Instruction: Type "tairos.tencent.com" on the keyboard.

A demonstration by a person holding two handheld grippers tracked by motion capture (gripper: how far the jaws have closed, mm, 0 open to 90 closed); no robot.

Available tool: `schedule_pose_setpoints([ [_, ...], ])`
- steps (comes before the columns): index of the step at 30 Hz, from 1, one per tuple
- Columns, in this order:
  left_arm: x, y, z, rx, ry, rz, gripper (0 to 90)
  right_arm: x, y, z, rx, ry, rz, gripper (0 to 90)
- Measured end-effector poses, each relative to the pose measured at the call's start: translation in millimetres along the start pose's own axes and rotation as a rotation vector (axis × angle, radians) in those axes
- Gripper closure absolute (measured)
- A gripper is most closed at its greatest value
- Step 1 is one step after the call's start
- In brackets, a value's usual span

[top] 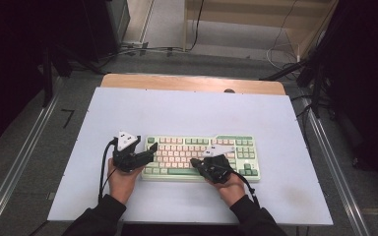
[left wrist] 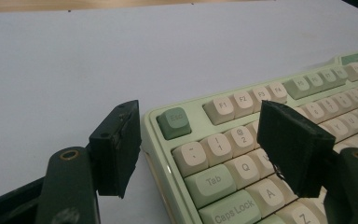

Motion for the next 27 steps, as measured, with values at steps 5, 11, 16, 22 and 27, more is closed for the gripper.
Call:
schedule_pose_setpoints([
  [5,-0.2,0.3,0.2,-0.002,-0.004,0.004,30.7,0.0,0.1,0.0,0.000,0.000,0.000,87.2],
  [11,-0.2,0.2,0.1,-0.001,-0.004,0.003,30.7,0.0,-0.1,0.1,0.001,0.000,0.000,87.2],
  [16,-0.3,0.4,0.4,-0.003,-0.005,0.003,30.7,0.0,-0.3,0.3,0.003,0.001,0.000,87.2],
  [22,-0.6,0.9,1.1,-0.004,-0.007,0.002,30.7,-3.1,-1.5,3.7,-0.002,0.000,-0.004,87.2],
  [27,-0.3,0.6,0.4,-0.004,-0.006,0.005,30.7,2.5,-1.9,-5.1,0.037,0.036,0.030,77.9],
])
Point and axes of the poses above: each handheld gripper's, and its own axes: z roughly forward along the jaws, x roughly out of its top, y roughly to its right, the point moved 4 cm from there along z, roughly forward along the jaws, and after that the axes turned 8 degrees about z, right-handed, at the moved point
